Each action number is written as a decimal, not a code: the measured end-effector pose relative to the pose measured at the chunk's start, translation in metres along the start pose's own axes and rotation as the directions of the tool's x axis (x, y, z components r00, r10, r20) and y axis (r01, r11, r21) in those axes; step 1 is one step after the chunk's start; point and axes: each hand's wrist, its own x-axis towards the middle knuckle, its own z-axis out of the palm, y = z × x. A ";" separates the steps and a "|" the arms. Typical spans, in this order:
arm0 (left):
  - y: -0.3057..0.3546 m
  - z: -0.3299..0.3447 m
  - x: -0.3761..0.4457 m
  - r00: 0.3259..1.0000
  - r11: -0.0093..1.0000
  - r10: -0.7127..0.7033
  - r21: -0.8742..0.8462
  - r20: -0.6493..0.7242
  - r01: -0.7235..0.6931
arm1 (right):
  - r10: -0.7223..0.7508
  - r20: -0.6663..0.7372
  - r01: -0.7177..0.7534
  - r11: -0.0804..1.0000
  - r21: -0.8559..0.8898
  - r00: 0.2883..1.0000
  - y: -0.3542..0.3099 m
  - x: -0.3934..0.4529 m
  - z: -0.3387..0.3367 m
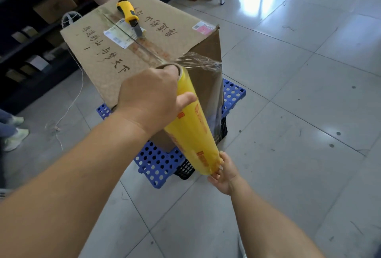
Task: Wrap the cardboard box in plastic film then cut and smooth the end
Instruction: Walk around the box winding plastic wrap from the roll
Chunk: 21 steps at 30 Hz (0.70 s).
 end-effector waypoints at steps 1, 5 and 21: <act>-0.005 -0.001 -0.006 1.000 1.000 0.012 0.010 -0.002 -0.012 | 0.000 0.012 -0.001 0.999 0.046 1.000 0.006 -0.002 0.001; -0.023 -0.004 -0.024 0.994 0.992 0.074 -0.105 0.086 -0.065 | -0.044 -0.047 0.048 0.994 0.096 0.998 0.026 -0.006 0.006; -0.063 -0.017 -0.066 0.996 0.994 0.088 -0.072 0.028 -0.086 | -0.079 -0.062 0.085 0.992 0.092 0.995 0.070 -0.024 0.031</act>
